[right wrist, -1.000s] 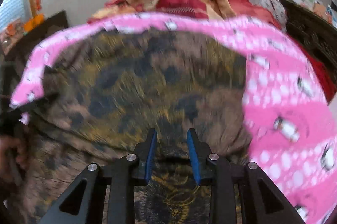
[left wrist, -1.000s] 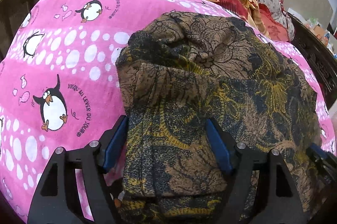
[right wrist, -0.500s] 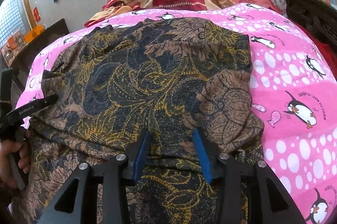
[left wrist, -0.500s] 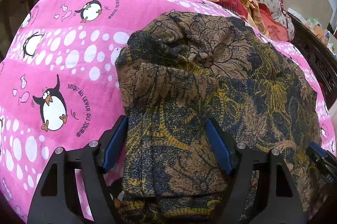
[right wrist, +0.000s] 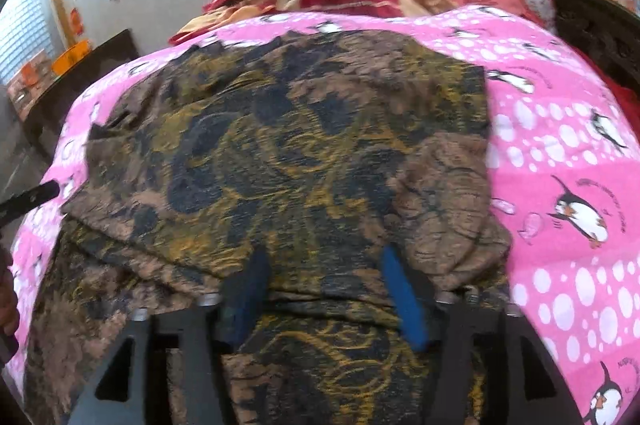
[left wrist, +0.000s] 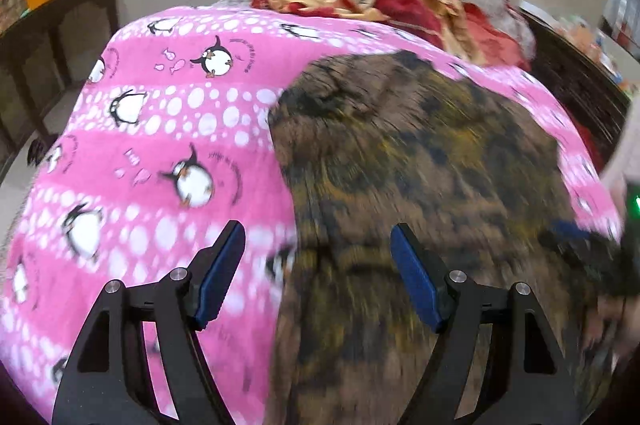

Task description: Fold small clothes

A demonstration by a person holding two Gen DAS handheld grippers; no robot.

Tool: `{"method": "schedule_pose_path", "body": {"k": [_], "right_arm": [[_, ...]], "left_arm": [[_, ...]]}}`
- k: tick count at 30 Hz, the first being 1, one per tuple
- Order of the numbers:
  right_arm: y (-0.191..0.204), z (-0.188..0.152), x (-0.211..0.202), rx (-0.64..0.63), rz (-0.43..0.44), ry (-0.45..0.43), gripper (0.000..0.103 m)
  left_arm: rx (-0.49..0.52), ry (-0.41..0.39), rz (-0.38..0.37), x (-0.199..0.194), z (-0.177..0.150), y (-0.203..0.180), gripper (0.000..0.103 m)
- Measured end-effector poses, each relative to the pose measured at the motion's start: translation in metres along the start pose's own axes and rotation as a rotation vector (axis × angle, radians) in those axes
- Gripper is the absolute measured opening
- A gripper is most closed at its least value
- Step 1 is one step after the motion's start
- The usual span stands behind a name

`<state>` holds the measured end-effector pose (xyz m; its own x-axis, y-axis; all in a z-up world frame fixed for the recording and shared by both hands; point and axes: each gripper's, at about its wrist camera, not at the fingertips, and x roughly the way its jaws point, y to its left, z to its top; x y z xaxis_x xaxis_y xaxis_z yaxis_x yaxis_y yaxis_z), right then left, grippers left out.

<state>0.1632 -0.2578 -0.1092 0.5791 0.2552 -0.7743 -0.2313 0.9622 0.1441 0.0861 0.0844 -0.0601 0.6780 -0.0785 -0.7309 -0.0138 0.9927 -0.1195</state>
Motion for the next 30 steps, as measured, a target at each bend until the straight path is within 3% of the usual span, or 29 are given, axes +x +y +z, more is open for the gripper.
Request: {"method": "schedule_pose_path", "body": {"k": [1, 3, 7, 10, 13, 16, 19, 26, 30], "right_arm": [[0.004, 0.001, -0.001, -0.029, 0.000, 0.030, 0.073], [0.016, 0.004, -0.015, -0.114, -0.099, 0.068, 0.068], [0.022, -0.014, -0.088, -0.172, -0.077, 0.011, 0.069], [0.017, -0.056, -0.149, -0.200, -0.024, -0.022, 0.074], [0.011, -0.102, -0.182, -0.211, -0.037, -0.043, 0.078], [0.004, -0.145, -0.194, -0.198, -0.084, -0.019, 0.078], [-0.004, -0.173, -0.206, -0.126, -0.098, -0.038, 0.078], [-0.018, -0.197, -0.212, -0.029, -0.086, -0.066, 0.078], [-0.022, -0.201, -0.214, -0.025, -0.068, -0.062, 0.078]], "left_arm": [[0.011, 0.001, -0.011, -0.010, -0.008, 0.003, 0.076], [0.024, 0.004, -0.040, -0.032, -0.024, 0.014, 0.076], [0.040, 0.064, -0.039, -0.061, -0.063, 0.045, 0.076], [0.043, 0.113, -0.043, -0.076, -0.097, 0.060, 0.076], [0.064, 0.148, -0.092, -0.093, -0.132, 0.061, 0.076], [0.115, 0.169, -0.167, -0.108, -0.158, 0.053, 0.076], [0.103, 0.230, -0.275, -0.113, -0.179, 0.049, 0.076], [0.023, 0.290, -0.339, -0.106, -0.185, 0.056, 0.076], [0.007, 0.376, -0.469, -0.097, -0.180, 0.056, 0.076]]}}
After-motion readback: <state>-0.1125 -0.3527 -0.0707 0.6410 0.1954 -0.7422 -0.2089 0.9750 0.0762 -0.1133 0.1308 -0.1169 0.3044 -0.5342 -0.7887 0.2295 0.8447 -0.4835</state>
